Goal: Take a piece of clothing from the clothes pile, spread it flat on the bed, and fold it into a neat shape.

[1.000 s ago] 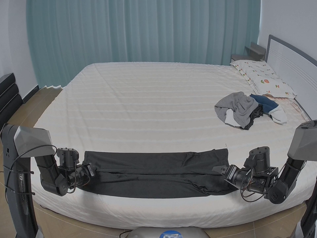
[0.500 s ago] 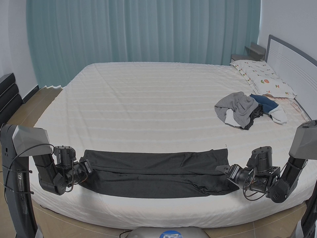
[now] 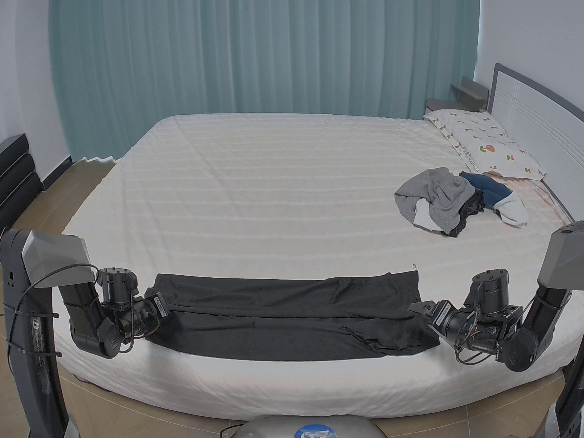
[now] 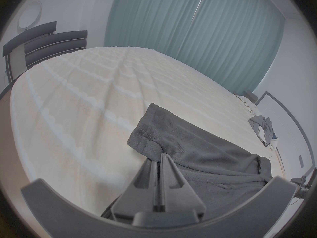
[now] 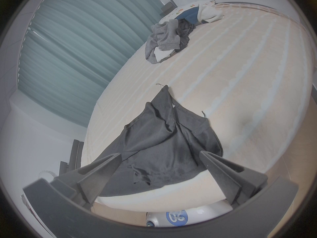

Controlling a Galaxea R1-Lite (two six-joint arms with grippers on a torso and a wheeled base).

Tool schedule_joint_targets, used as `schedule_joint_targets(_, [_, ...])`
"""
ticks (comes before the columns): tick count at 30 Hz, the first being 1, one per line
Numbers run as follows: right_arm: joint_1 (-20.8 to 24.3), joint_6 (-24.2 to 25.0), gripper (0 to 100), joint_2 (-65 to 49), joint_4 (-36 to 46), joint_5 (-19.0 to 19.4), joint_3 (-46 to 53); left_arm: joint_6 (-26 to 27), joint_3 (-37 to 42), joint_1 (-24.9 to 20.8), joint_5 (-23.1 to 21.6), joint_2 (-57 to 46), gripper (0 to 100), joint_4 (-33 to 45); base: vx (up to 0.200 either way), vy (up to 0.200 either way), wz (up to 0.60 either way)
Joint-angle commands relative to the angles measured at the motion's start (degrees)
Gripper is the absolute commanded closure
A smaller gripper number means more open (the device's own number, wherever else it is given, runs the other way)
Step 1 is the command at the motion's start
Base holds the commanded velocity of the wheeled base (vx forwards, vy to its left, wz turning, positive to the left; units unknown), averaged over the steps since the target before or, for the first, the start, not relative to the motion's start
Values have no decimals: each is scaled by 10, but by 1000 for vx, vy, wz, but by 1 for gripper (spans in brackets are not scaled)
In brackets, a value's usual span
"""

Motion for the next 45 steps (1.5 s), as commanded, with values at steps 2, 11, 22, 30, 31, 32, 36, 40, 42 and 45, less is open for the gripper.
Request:
schedule_joint_targets(2, [0,1,0,-2,0,1,0,-24,-13,2,2,-3,100,0,0,0,0])
schedule_joint_targets(11, [3,1,0,-1,0,4,-4,-50,-23,-33,44,-20,100,1,0,-67,0])
schedule_joint_targets(22, [5,-1,0,-7,0,4,-7,-50,-20,-77,61,-75,100,24,0,-200,0])
schedule_joint_targets(30, [6,-1,0,-19,0,4,-7,-58,-38,-113,61,-142,100,129,0,-200,0])
schedule_joint_targets(31, [7,0,0,-19,0,4,-7,-68,-51,-127,62,-150,100,157,0,-200,0])
schedule_joint_targets(32, [7,0,0,-19,0,4,-7,-74,-59,-134,64,-155,100,175,0,-200,0])
schedule_joint_targets(36, [13,1,0,-18,0,4,-5,-96,-102,-168,85,-169,100,256,0,-200,0])
schedule_joint_targets(40, [23,1,0,-18,0,2,-5,-118,-130,-187,94,-168,100,294,0,-200,0])
schedule_joint_targets(42, [33,1,0,-18,0,2,-7,-138,-153,-206,96,-168,100,332,0,-200,0])
schedule_joint_targets(45, [38,1,0,-18,0,0,-8,-143,-169,-220,96,-166,100,361,0,-200,0])
